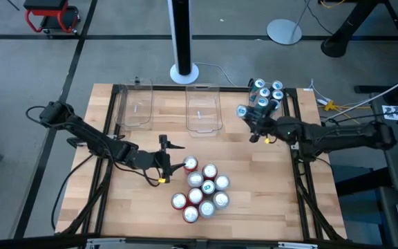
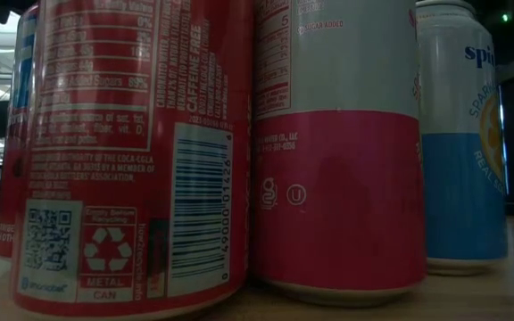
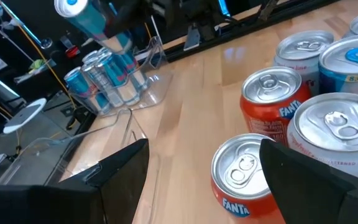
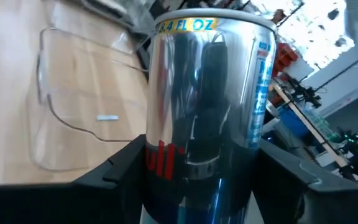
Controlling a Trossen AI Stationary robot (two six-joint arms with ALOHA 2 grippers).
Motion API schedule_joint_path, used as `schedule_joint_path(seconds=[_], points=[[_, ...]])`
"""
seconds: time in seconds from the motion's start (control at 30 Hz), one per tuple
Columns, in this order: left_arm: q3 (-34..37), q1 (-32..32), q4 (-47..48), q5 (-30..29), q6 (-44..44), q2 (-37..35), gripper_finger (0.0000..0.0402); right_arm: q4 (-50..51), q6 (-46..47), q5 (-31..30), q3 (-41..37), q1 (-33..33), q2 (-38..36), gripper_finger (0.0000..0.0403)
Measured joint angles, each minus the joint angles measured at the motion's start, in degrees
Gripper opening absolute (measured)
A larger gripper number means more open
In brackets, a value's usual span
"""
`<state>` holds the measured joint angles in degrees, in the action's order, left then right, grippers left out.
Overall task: Sort soda cans
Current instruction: Put the blue soda can into the top right transparent bin
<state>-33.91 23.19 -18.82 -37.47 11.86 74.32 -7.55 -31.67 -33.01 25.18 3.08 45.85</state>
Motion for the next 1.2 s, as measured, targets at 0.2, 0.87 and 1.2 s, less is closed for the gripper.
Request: schedule_joint_path(seconds=[0.2, 0.87, 1.2], points=[[0.00, 0.20, -0.14, 0.42, 0.13, 0.01, 0.0294, -12.64, 0.20, -0.65, -7.83, 3.96, -1.27, 0.0225], [0.00, 0.44, 0.10, 1.40, 0.11, 0.03, 0.0294, -27.70, 6.28, -2.55, -21.02, 9.85, -1.08, 0.0225], [0.00, 0.44, -0.22, 1.39, 0.10, 0.03, 0.0294, -33.30, 11.52, -2.27, -24.45, 9.83, -1.08, 0.0225]])
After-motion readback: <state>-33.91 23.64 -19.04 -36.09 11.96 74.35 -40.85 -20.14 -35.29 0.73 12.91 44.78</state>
